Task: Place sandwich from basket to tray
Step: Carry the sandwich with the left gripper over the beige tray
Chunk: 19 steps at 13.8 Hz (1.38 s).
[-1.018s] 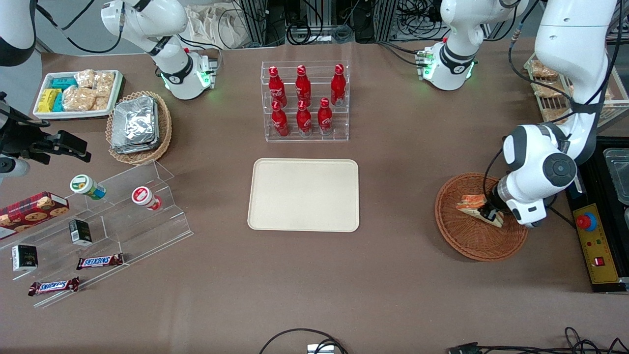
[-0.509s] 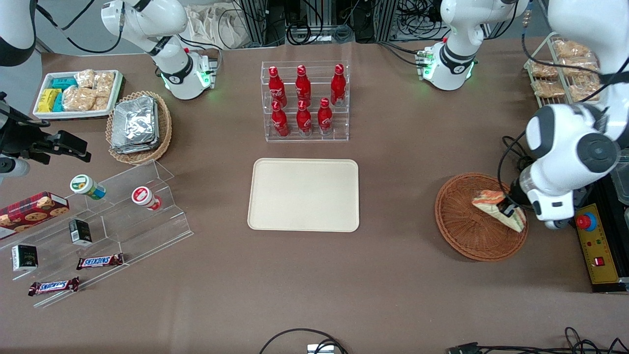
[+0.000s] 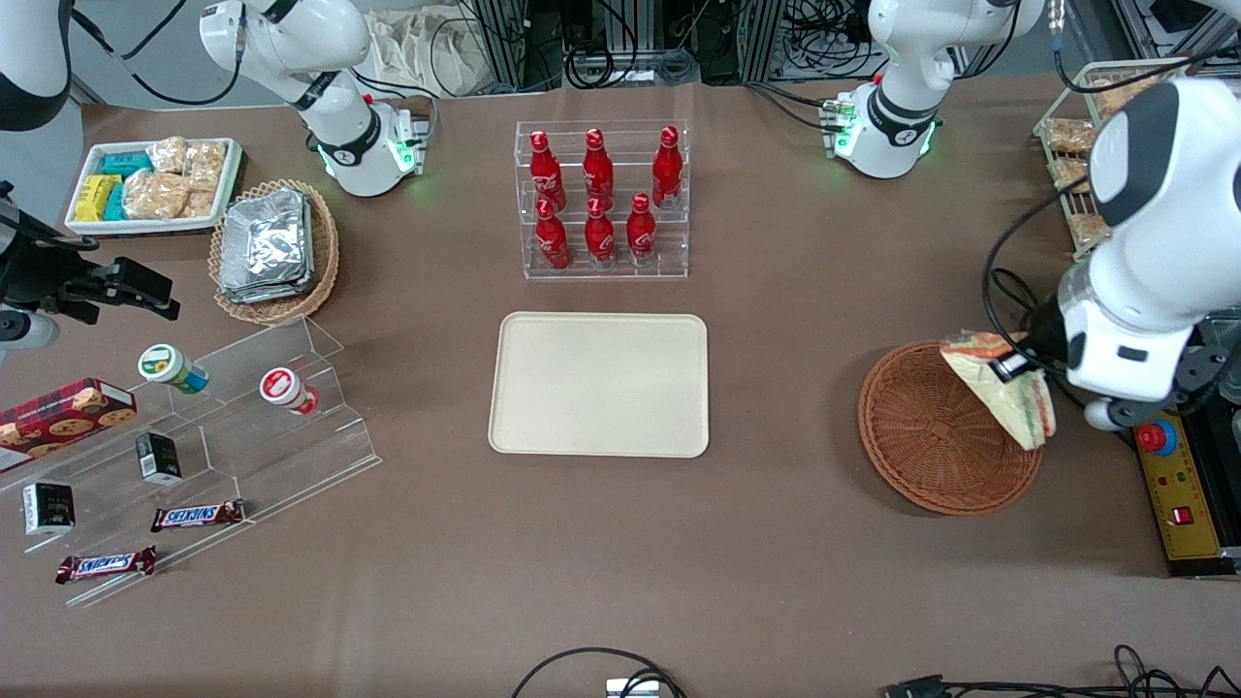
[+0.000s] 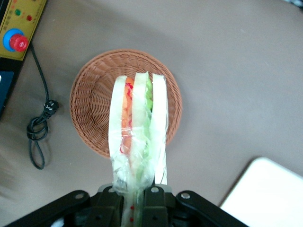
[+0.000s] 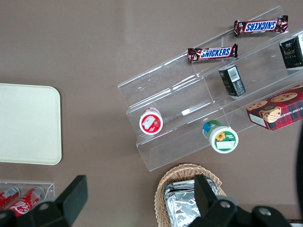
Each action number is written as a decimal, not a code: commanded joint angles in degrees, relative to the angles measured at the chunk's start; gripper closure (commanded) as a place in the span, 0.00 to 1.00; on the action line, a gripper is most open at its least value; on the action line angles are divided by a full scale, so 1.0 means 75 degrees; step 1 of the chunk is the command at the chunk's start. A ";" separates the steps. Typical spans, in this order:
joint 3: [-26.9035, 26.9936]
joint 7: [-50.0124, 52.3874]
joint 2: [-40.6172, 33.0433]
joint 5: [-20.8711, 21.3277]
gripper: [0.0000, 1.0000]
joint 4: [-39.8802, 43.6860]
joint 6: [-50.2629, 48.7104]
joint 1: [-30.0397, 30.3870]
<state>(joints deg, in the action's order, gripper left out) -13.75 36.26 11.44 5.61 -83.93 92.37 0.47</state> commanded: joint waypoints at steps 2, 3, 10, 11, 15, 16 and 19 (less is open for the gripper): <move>-0.0684 -0.0078 0.0233 0.0108 1.00 0.0726 -0.0551 -0.0741; -0.0826 -0.0089 0.0302 0.0050 1.00 0.0726 -0.0539 -0.0882; -0.1132 0.0379 0.1905 0.0119 1.00 0.0691 0.0816 -0.2558; -0.1132 0.0415 0.2245 0.0178 1.00 0.0691 0.1180 -0.2710; -0.1132 0.0485 0.3570 0.1032 1.00 0.0680 0.2212 -0.3157; -0.1132 0.0508 0.3840 0.1150 1.00 0.0680 0.2540 -0.3203; -0.1097 0.0695 0.4345 0.1524 1.00 0.0668 0.2765 -0.3602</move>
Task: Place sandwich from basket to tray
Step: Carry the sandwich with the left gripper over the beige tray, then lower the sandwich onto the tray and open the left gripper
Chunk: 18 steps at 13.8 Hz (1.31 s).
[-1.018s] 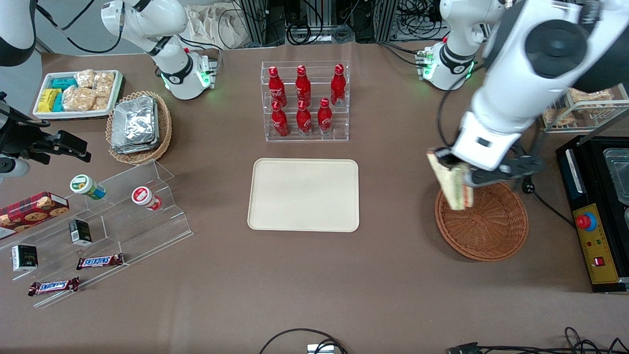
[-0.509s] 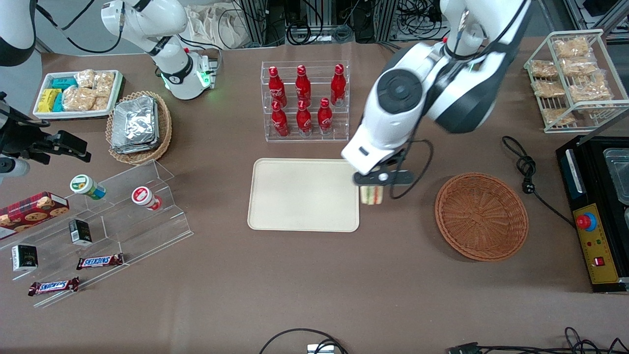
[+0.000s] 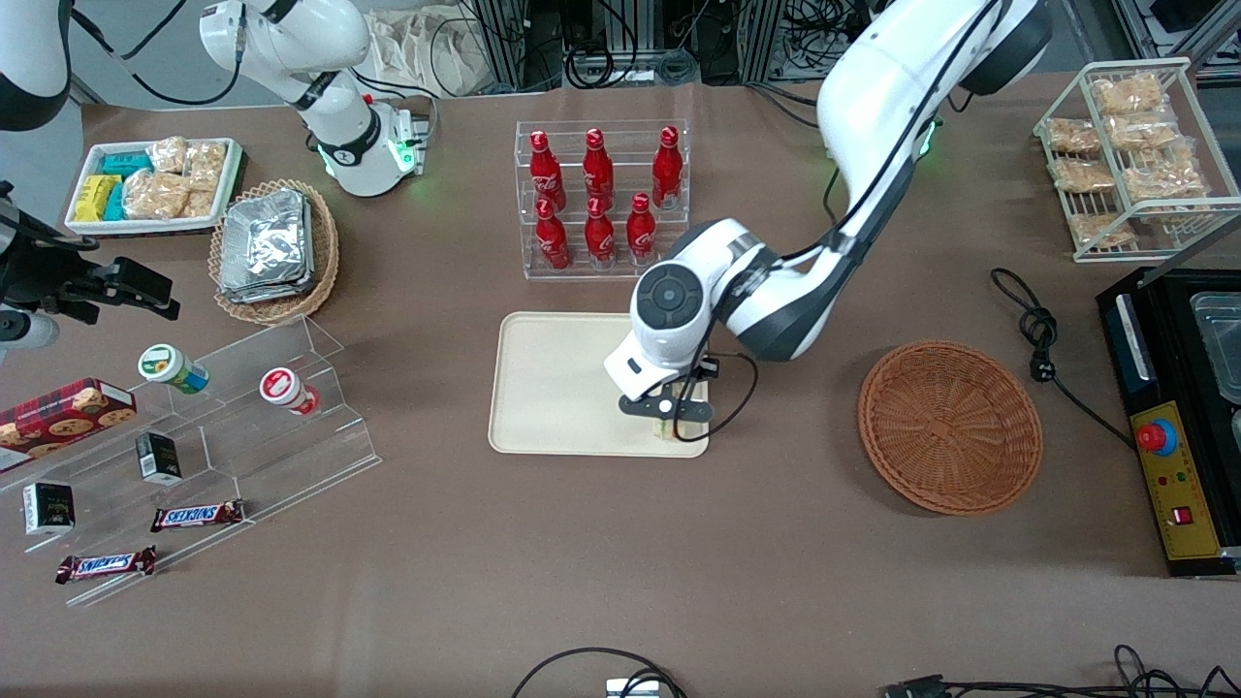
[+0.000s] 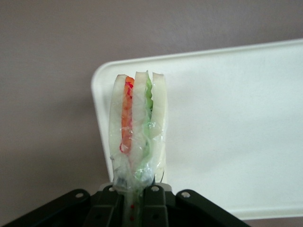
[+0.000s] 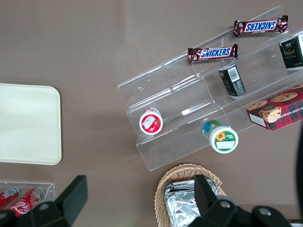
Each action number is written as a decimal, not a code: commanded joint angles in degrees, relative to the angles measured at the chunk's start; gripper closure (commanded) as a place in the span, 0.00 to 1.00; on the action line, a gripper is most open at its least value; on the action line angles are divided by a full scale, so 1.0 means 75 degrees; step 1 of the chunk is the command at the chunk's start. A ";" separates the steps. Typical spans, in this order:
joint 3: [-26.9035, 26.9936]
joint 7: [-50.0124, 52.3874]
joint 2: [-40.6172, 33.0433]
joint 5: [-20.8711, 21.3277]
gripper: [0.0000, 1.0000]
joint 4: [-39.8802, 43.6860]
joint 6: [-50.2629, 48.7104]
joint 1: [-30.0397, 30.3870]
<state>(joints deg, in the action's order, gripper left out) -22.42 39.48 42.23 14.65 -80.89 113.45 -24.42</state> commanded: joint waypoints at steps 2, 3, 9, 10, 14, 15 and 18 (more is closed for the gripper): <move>0.0059 0.0698 0.0555 0.0798 1.00 0.0274 0.0048 -0.0352; 0.0059 0.0828 0.0684 0.0928 1.00 0.0262 0.0235 -0.0365; 0.0048 0.0888 0.0674 0.0918 0.00 0.0285 0.0389 -0.0377; 0.0047 0.0900 0.0627 0.0860 0.00 0.0309 0.0389 -0.0342; 0.0036 0.0911 0.0346 0.0824 0.00 0.0321 0.0389 -0.0318; 0.0036 0.1004 0.0322 0.0824 0.00 0.0321 0.0377 -0.0318; 0.0036 0.1532 -0.0086 0.0824 0.00 0.0332 0.0342 -0.0283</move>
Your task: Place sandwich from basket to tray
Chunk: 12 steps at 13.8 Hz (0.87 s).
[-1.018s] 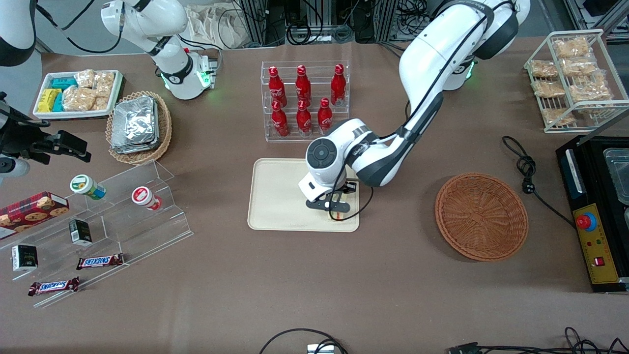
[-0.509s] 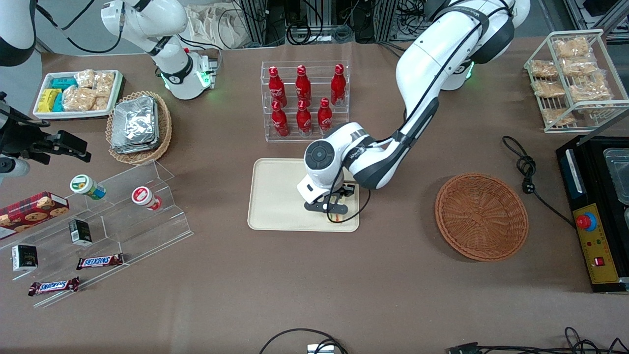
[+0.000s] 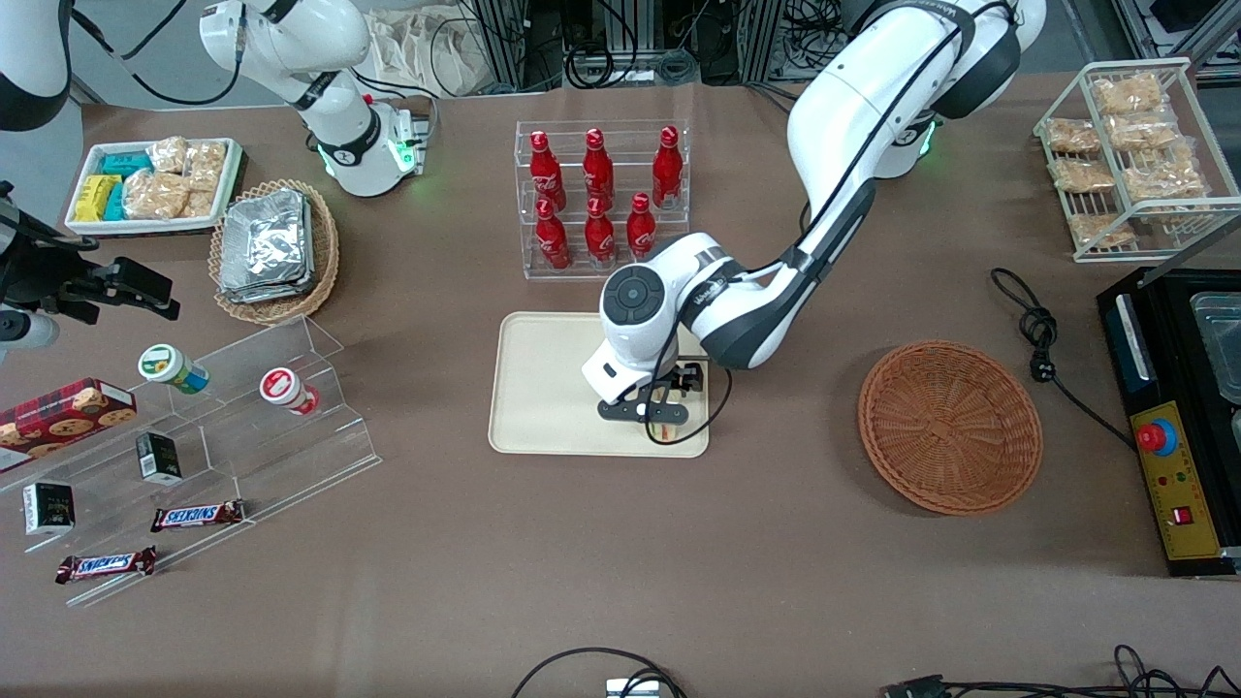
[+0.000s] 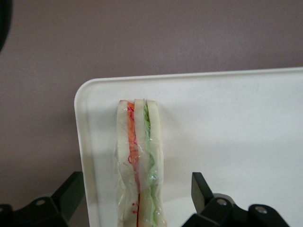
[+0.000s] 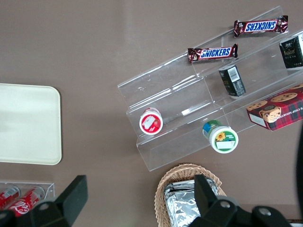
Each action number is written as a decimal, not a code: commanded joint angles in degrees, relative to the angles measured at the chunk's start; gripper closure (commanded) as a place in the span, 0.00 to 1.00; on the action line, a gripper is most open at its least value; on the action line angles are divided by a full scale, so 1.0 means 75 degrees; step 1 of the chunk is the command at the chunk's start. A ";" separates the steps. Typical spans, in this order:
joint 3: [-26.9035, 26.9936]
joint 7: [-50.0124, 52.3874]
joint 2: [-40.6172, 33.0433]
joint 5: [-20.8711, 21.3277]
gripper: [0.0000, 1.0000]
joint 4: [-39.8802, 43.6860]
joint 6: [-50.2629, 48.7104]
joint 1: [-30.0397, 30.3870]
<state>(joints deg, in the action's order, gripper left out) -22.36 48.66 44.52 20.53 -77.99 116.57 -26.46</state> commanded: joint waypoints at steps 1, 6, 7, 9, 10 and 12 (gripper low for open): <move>0.0028 0.0390 -0.0590 0.0040 0.00 -0.0055 -0.0097 -0.0011; 0.0028 0.0613 -0.1937 -0.0604 0.00 -0.0102 -0.0694 0.0608; 0.0028 0.0601 -0.2172 -0.0767 0.00 -0.0090 -0.0835 0.0865; 0.0028 0.0566 -0.2570 -0.1073 0.00 -0.0078 -0.0953 0.1240; 0.0028 0.0508 -0.2723 -0.1155 0.00 -0.0101 -0.1058 0.1463; 0.0016 -0.0121 -0.3051 -0.1400 0.00 -0.0078 -0.1642 0.1990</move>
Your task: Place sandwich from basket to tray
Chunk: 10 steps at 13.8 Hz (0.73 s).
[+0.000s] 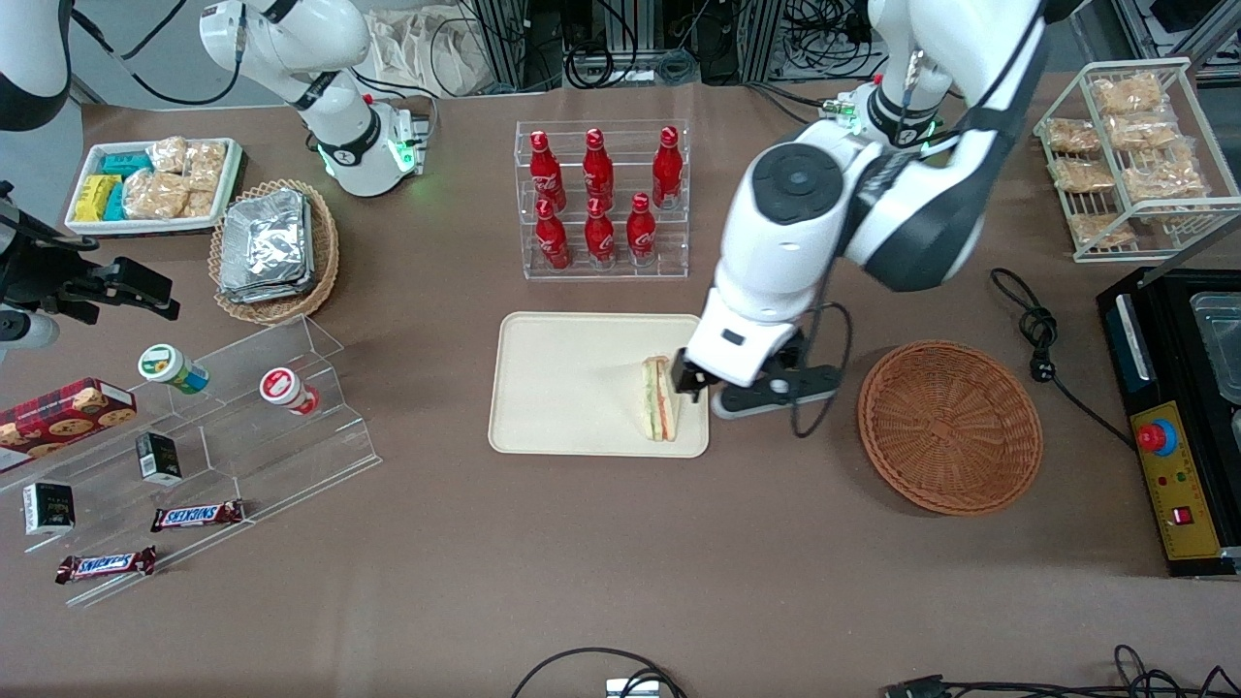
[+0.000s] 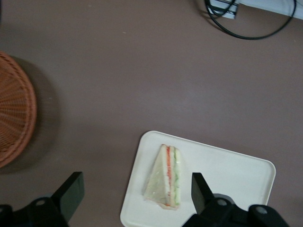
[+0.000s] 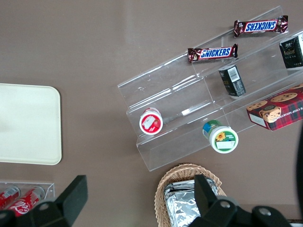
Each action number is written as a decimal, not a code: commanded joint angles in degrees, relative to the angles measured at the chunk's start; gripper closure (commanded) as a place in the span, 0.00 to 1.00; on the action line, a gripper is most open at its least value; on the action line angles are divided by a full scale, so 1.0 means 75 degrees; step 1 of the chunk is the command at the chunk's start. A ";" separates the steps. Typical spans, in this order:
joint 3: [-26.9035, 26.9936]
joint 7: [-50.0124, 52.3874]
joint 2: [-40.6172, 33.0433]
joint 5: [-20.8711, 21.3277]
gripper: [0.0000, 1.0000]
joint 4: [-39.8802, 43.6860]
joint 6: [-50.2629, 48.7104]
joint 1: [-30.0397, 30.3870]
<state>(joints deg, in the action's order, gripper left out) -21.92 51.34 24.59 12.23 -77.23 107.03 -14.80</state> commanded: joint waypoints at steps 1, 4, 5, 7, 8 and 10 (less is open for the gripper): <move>-0.0030 -0.0911 -0.0604 -0.0492 0.00 -0.0203 -0.0604 0.0729; -0.0030 -0.1697 -0.1062 -0.0670 0.00 -0.0250 -0.1016 0.1864; -0.0030 -0.2258 -0.1168 -0.0682 0.00 -0.0273 -0.1168 0.2193; -0.0030 -0.3336 -0.1320 -0.0752 0.00 -0.0320 -0.1660 0.2838; -0.0018 -0.3921 -0.1437 -0.0741 0.00 -0.0483 -0.1696 0.3131; 0.0109 -0.5443 -0.1893 -0.0764 0.00 -0.1032 -0.1697 0.3496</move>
<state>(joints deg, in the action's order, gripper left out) -21.46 18.90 15.28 7.58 -79.08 94.39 9.40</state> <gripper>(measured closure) 0.000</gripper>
